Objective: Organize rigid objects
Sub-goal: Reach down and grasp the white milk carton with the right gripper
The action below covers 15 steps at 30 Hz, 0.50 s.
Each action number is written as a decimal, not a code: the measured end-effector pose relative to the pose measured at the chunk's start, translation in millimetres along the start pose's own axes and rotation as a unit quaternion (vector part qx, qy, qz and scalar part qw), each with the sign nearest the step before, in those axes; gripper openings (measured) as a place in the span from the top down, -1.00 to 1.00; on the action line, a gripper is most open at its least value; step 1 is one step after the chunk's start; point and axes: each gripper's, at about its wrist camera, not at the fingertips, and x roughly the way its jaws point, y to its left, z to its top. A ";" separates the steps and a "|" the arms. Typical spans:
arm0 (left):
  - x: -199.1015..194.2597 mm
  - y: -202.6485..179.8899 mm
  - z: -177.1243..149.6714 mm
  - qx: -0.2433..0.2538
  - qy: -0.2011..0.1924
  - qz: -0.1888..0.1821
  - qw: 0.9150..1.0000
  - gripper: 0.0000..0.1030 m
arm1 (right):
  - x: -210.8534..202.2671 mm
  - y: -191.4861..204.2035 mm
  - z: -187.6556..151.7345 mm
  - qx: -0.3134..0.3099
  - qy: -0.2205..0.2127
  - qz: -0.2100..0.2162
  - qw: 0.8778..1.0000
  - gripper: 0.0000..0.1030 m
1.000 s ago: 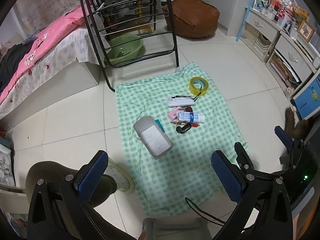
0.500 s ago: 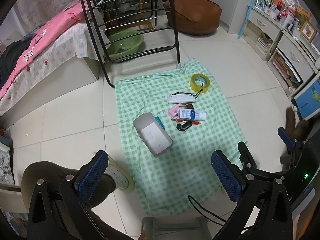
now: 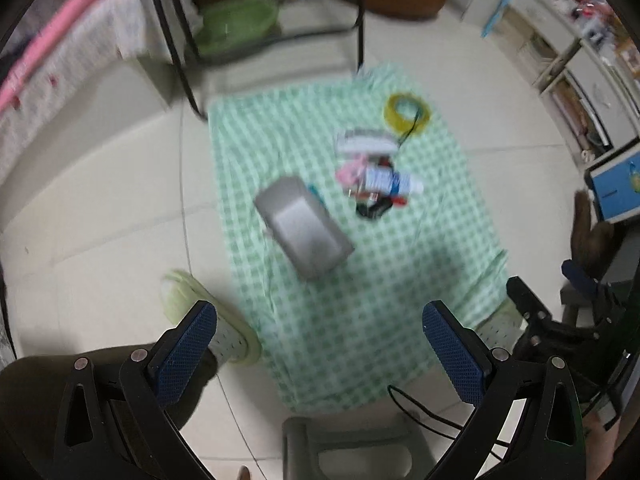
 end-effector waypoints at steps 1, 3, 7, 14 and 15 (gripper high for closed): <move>15.7 10.9 6.1 -0.023 0.020 -0.020 0.999 -1.00 | 12.2 0.7 1.2 -0.001 0.020 -0.003 1.000 -1.00; 38.9 30.1 18.4 -0.071 0.050 -0.064 0.994 -1.00 | 37.6 6.4 3.3 -0.023 0.055 -0.019 0.998 -0.99; 78.3 63.5 43.1 -0.137 0.085 -0.110 0.981 -1.00 | 93.0 6.1 16.4 -0.032 0.116 -0.001 0.993 -0.91; 136.6 106.7 33.9 -0.210 0.096 -0.177 0.957 -1.00 | 220.9 12.9 43.8 -0.168 0.204 -0.106 0.959 -0.92; 145.5 106.2 31.3 -0.197 0.110 -0.158 0.961 -1.00 | 236.9 14.9 47.8 -0.197 0.209 -0.123 0.950 -0.92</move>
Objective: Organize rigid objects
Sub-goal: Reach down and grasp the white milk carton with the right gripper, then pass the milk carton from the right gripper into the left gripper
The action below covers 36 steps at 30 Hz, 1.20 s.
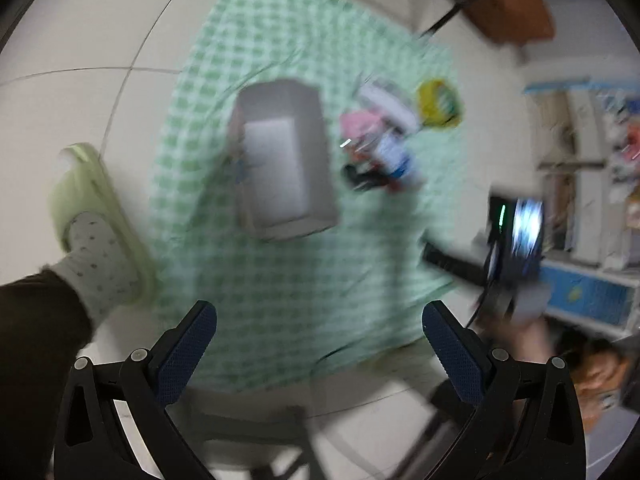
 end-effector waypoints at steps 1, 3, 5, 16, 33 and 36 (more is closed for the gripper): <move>8.6 0.5 1.1 0.017 0.011 0.025 0.999 -1.00 | 9.0 1.6 9.1 -0.020 0.002 -0.007 1.000 -0.92; 19.9 -2.3 3.4 0.051 0.010 0.068 0.996 -1.00 | 25.1 7.0 30.0 -0.055 0.003 0.007 0.998 -0.91; 31.3 -8.5 7.9 0.081 0.008 0.110 0.991 -1.00 | 35.5 12.3 49.5 -0.091 -0.002 0.014 0.996 -0.91; 72.6 -12.1 7.1 0.091 0.054 0.127 0.986 -1.00 | 62.3 49.6 109.9 -0.226 0.010 0.056 0.972 -0.40; 49.7 -41.9 -22.9 0.119 0.019 0.157 0.980 -1.00 | 32.2 5.0 -61.5 -0.078 0.083 0.273 0.955 0.00; 62.3 -38.7 -26.2 0.111 0.035 0.172 0.978 -1.00 | 46.3 -2.8 -91.2 -0.022 0.088 0.285 0.954 -0.01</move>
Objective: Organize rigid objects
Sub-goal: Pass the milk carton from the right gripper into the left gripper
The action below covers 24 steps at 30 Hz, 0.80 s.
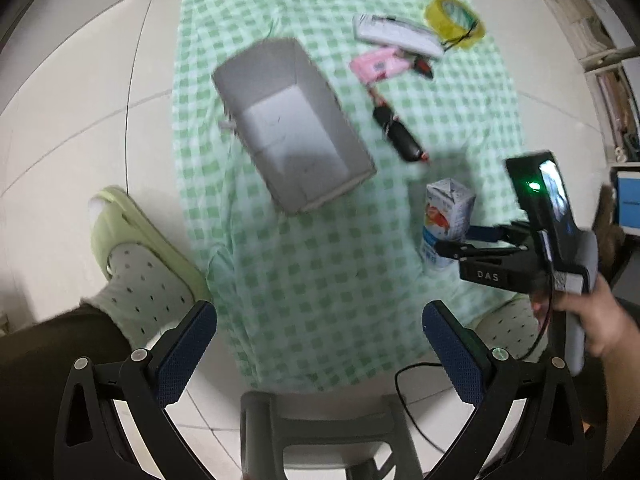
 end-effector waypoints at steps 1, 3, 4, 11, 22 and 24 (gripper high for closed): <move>6.3 -0.5 0.2 -0.010 0.008 0.004 1.000 -1.00 | -0.2 -4.5 -0.7 0.019 -0.007 0.001 1.000 -0.04; 17.7 -3.2 2.4 -0.025 0.027 0.006 0.999 -1.00 | 4.3 -8.0 -13.4 0.062 -0.022 0.003 0.998 -0.33; 22.5 -6.7 7.2 -0.026 0.036 0.008 0.999 -1.00 | 4.0 -10.0 -13.6 0.072 -0.029 0.001 0.997 -0.36; 46.2 -46.8 25.3 -0.025 0.065 0.009 0.998 -1.00 | 4.4 -1.0 -54.0 0.109 -0.100 -0.019 0.989 -0.61; 136.2 -112.2 53.9 -0.042 0.121 -0.022 0.992 -0.89 | 26.1 -37.0 -109.5 0.096 -0.098 -0.004 0.991 -0.64; 152.3 -118.4 60.9 -0.035 0.128 -0.012 0.991 -0.86 | 24.3 -43.1 -114.5 0.105 -0.111 0.006 0.988 -0.64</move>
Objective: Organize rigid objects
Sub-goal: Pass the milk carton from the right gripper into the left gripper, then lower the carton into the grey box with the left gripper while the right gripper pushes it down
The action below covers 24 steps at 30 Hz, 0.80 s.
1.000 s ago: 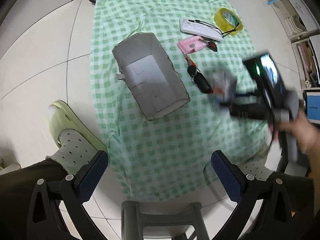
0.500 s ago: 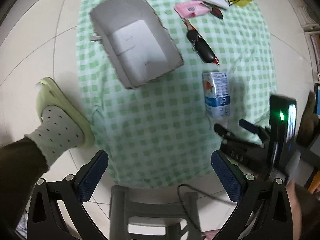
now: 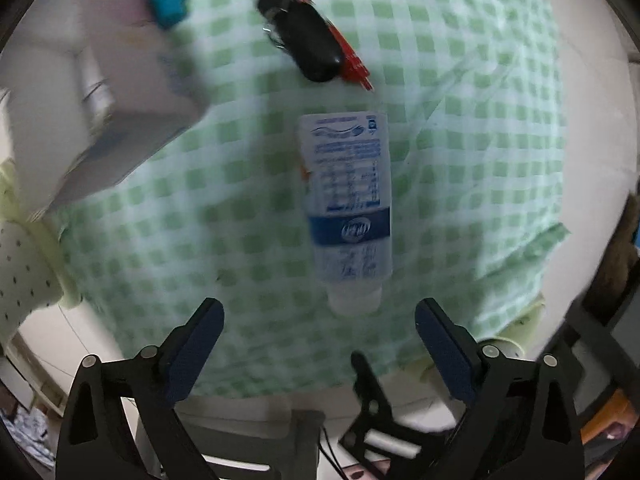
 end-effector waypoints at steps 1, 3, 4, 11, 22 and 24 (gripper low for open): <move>6.9 -4.2 5.4 -0.001 0.001 0.001 1.000 -0.86 | -4.6 -4.3 0.0 0.003 -0.010 0.005 1.000 -0.65; 15.1 -8.5 13.8 -0.006 0.000 -0.013 1.000 -0.83 | -11.8 -6.3 1.6 0.002 -0.031 0.009 0.999 -0.64; 20.9 -9.9 19.1 -0.014 0.004 -0.026 1.000 -0.79 | -20.4 -12.5 3.9 0.001 -0.041 0.012 0.999 -0.64; 49.0 7.5 48.8 -0.047 0.039 -0.073 0.995 0.04 | -30.1 -2.2 24.3 -0.013 -0.084 0.030 0.996 -0.64; 24.7 42.7 48.6 -0.035 0.024 -0.126 0.991 0.05 | -10.1 23.6 45.7 -0.022 -0.077 0.059 0.995 -0.38; 13.4 46.8 46.7 -0.029 0.015 -0.139 0.990 0.05 | -7.0 21.7 46.4 -0.010 -0.066 0.074 0.995 0.00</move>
